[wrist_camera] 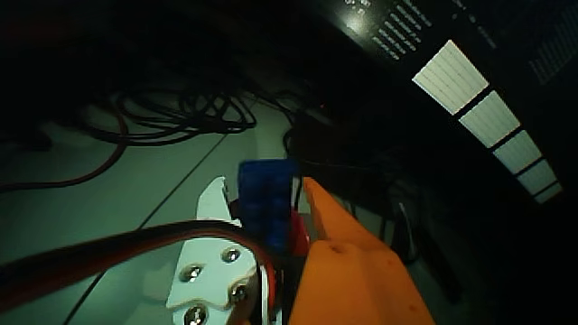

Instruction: Grab the blue brick and put it into the cup

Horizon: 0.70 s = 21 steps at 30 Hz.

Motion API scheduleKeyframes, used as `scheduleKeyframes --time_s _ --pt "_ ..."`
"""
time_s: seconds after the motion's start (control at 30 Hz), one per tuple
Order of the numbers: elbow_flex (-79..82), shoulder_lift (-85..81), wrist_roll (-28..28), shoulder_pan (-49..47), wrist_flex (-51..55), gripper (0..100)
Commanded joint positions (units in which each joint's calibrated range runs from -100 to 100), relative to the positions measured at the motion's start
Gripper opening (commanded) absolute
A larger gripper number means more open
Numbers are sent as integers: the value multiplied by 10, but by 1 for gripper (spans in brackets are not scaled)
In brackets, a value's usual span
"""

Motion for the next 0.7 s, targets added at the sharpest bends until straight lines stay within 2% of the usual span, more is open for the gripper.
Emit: scheduleKeyframes --time_s 0.0,0.13,0.27,0.57,0.67 --pt "-1 -22 1 -5 -7 32" --pt "-1 -28 -9 -11 -17 32" --pt "-3 -59 -45 -24 29 32" --pt "-7 -283 -255 -89 355 31" --pt "-3 -357 -318 -117 425 30"
